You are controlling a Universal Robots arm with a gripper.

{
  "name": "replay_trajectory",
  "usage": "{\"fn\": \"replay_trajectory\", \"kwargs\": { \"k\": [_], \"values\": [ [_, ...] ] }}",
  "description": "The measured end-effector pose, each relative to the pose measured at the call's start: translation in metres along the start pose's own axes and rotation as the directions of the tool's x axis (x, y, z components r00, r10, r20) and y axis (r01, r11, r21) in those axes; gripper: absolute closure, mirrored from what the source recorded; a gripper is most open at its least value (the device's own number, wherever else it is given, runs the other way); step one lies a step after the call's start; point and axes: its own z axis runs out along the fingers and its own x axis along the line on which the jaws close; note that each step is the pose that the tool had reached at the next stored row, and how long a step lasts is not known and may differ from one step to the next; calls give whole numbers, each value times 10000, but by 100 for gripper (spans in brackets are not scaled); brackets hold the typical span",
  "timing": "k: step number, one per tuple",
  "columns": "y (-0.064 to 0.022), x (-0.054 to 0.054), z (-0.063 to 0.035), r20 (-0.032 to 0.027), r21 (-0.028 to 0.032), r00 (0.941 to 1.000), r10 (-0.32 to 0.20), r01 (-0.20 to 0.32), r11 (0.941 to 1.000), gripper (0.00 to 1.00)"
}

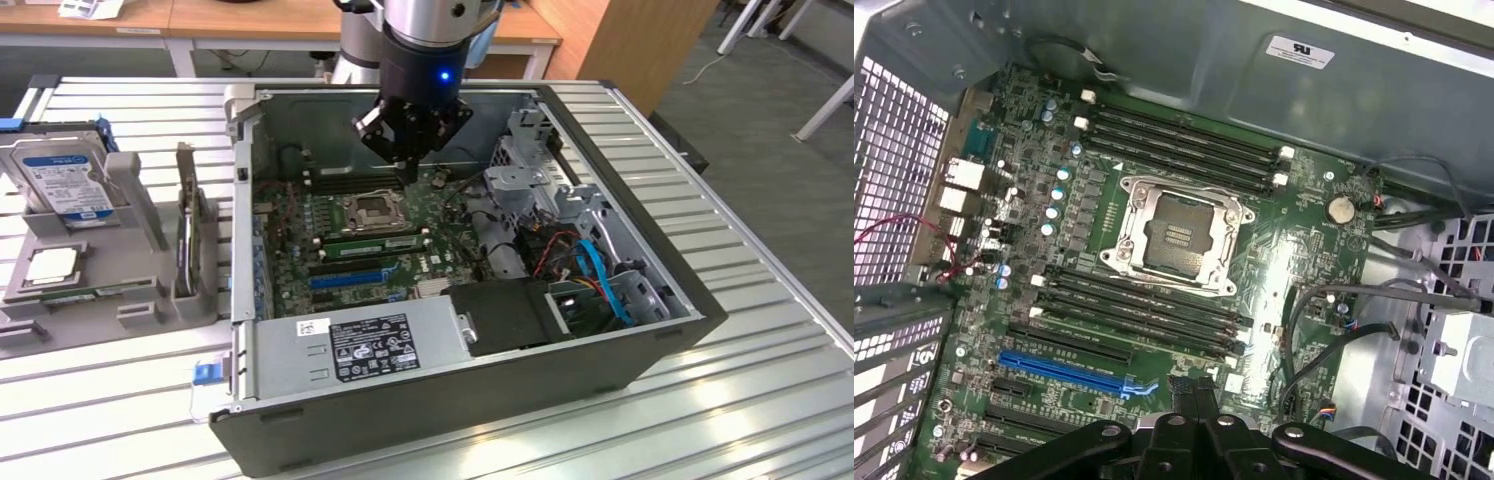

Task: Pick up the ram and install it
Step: 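Press down the ram until it locks into place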

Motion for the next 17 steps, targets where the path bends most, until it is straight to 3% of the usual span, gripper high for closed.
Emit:
{"fn": "replay_trajectory", "kwargs": {
  "k": [2,4,13,15,17],
  "values": [
    [0,0,0,-14,-3,10000,4,-4,10000,90],
    [0,-1,0,-82,-24,10000,25,-25,10000,90],
    [0,0,0,-541,-141,9984,190,-197,9997,90],
    [0,1,-1,-597,-150,9978,297,-307,9994,90],
    [0,1,0,-611,-148,9971,464,-474,9988,90]
  ]
}}
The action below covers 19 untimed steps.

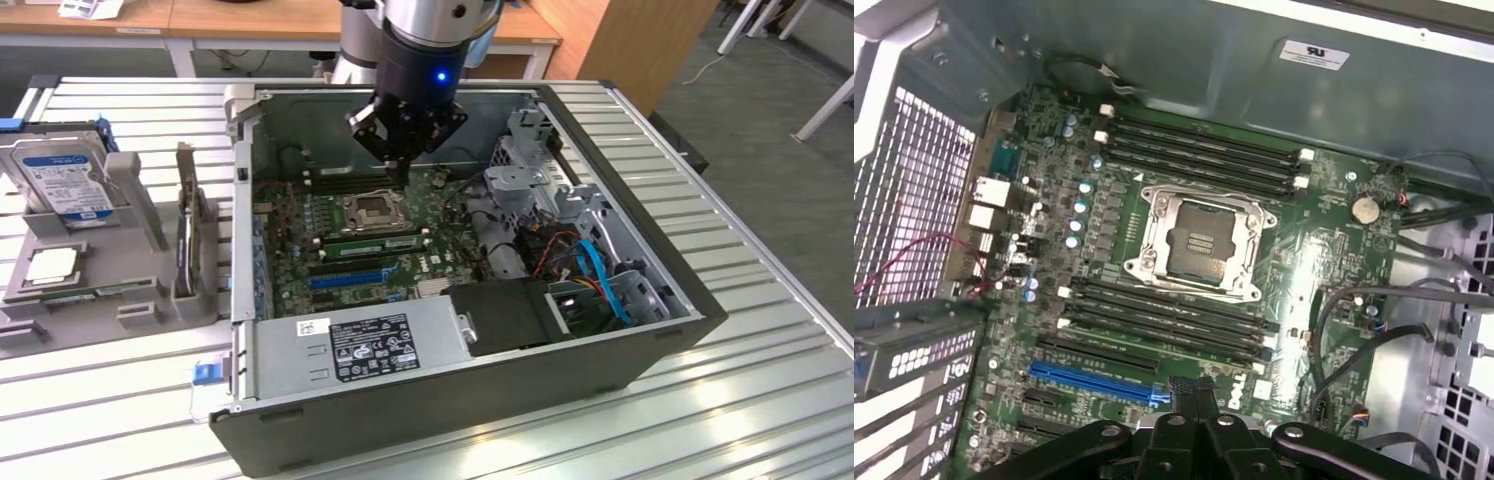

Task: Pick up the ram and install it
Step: 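Press down the ram until it locks into place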

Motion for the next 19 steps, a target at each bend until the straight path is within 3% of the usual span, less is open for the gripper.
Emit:
{"fn": "replay_trajectory", "kwargs": {
  "k": [5,11,19],
  "values": [
    [0,-1,0,9,-17,9985,550,-550,9985,90],
    [0,0,-1,-99,-43,9949,1007,-1008,9949,90],
    [0,-1,0,-103,-48,9938,1106,-1106,9938,90]
  ]
}}
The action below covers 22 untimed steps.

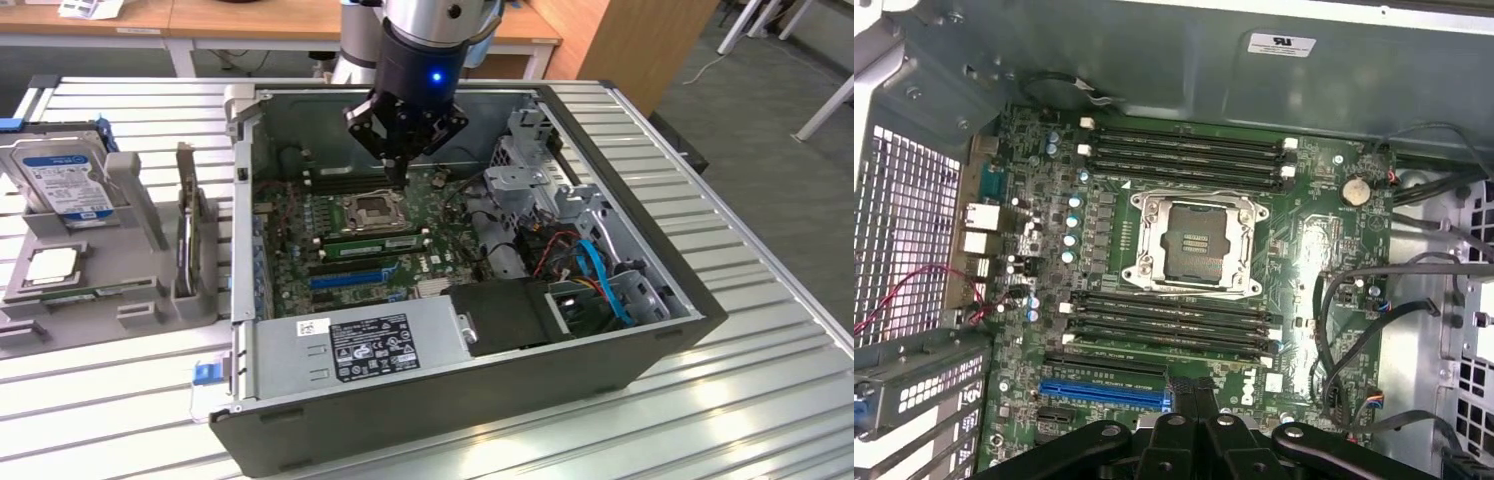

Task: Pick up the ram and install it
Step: 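Press down the ram until it locks into place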

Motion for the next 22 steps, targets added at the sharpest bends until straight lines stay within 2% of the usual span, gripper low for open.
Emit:
{"fn": "replay_trajectory", "kwargs": {
  "k": [6,12,16,22],
  "values": [
    [0,0,0,46,-25,9981,620,-620,9981,90],
    [0,0,0,48,-24,9979,644,-644,9979,90],
    [-1,0,0,47,30,9979,645,-645,9979,90],
    [0,0,0,47,36,9979,646,-646,9979,90]
  ]
}}
